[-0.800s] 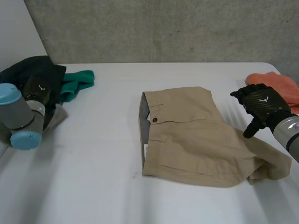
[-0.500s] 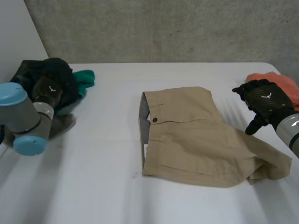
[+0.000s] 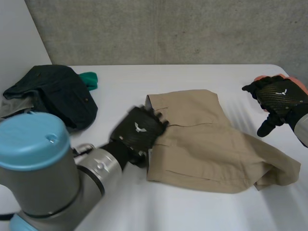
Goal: Fold the laundry.
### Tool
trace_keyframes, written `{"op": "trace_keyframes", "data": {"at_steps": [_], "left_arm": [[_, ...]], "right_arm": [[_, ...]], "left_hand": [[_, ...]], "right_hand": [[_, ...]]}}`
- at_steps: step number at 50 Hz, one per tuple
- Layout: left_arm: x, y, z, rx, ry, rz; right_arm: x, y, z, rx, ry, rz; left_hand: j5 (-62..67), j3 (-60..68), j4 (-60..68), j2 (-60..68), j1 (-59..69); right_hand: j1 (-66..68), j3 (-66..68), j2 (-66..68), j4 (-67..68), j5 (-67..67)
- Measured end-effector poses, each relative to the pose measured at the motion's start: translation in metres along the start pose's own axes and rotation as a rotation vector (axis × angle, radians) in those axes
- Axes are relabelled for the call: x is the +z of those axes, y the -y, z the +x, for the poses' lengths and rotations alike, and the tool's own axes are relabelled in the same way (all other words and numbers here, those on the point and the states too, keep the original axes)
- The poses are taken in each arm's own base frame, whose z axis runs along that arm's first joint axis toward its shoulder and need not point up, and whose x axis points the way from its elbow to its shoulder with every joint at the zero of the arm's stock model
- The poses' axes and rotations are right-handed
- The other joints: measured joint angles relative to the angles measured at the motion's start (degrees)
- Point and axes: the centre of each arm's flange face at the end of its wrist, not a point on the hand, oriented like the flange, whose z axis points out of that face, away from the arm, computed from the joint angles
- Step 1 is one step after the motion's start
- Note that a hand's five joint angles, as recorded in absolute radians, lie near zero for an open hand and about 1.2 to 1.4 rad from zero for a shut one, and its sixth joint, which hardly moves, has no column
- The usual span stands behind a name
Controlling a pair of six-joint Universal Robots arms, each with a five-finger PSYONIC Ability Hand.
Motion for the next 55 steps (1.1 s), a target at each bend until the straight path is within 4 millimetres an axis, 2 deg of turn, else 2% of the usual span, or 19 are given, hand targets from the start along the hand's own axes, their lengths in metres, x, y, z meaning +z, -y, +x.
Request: {"op": "trace_keyframes", "data": {"at_steps": [4, 12, 30, 31, 32, 33, 34, 37, 38, 43, 46, 50, 55], "left_arm": [[0.008, -0.013, 0.018, -0.082, -0.086, -0.031], [0.028, -0.037, 0.031, -0.086, -0.128, -0.094], [0.042, -0.063, 0.033, 0.039, -0.062, -0.178], [0.042, -0.064, 0.033, 0.040, -0.060, -0.178], [0.044, -0.065, 0.033, 0.044, -0.056, -0.176], [0.045, -0.065, 0.033, 0.045, -0.054, -0.174], [0.046, -0.065, 0.033, 0.047, -0.050, -0.169], [0.049, -0.065, 0.032, 0.049, -0.042, -0.155], [0.051, -0.065, 0.032, 0.050, -0.038, -0.147], [0.056, -0.064, 0.030, 0.053, -0.016, -0.117], [0.062, -0.059, 0.022, 0.059, 0.029, -0.091], [0.070, -0.048, -0.001, 0.074, 0.147, -0.053], [0.077, -0.011, -0.070, 0.126, 0.451, 0.064]], "right_arm": [[0.000, -0.002, -0.001, 0.002, 0.004, -0.005], [0.000, -0.005, -0.003, 0.003, 0.007, -0.009], [0.001, -0.010, -0.006, 0.002, 0.015, -0.023], [0.001, -0.010, -0.006, 0.001, 0.016, -0.023], [0.000, -0.011, -0.007, -0.003, 0.017, -0.025], [0.000, -0.011, -0.007, -0.005, 0.018, -0.026], [0.000, -0.011, -0.007, -0.008, 0.018, -0.027], [0.000, -0.012, -0.008, -0.015, 0.020, -0.029], [0.000, -0.012, -0.008, -0.016, 0.020, -0.030], [0.000, -0.012, -0.008, -0.019, 0.019, -0.031], [0.000, -0.012, -0.008, -0.019, 0.018, -0.031], [0.000, -0.012, -0.007, -0.018, 0.016, -0.030], [0.000, -0.010, -0.007, -0.018, 0.015, -0.023]], "left_hand": [[3.0, 3.0, 2.9, 2.9, 2.8], [8.5, 8.5, 8.6, 8.4, 8.4], [12.5, 12.8, 12.9, 12.8, 13.2], [15.6, 16.0, 16.0, 16.0, 16.9], [24.5, 25.7, 25.2, 25.9, 26.8], [24.5, 25.7, 25.2, 25.9, 26.8], [30.9, 32.1, 31.8, 32.3, 32.4], [34.7, 35.8, 35.9, 36.2, 35.1], [41.4, 42.4, 42.6, 43.0, 41.0], [44.3, 46.2, 46.5, 46.4, 42.4], [44.3, 46.2, 46.5, 46.4, 42.4], [44.3, 46.2, 46.5, 46.4, 42.4], [44.3, 46.2, 46.5, 46.4, 42.4]], "right_hand": [[0.0, 0.0, 0.0, 0.0, 0.0], [0.0, 0.0, 0.0, 0.0, 0.0], [0.0, 0.0, 0.0, 0.0, 0.0], [0.0, 0.0, 0.0, 0.0, 0.0], [0.0, 0.0, 0.0, 0.0, 0.0], [0.0, 0.0, 0.0, 0.0, 0.0], [0.0, 0.0, 0.0, 0.0, 0.0], [0.0, 0.0, 0.0, 0.0, 0.0], [0.0, 0.0, 0.0, 0.0, 0.0], [0.0, 0.0, 0.0, 0.0, 0.0], [0.0, 0.0, 0.0, 0.0, 0.0], [0.0, 0.0, 0.0, 0.0, 0.0], [0.0, 0.0, 0.0, 0.0, 0.0]]}}
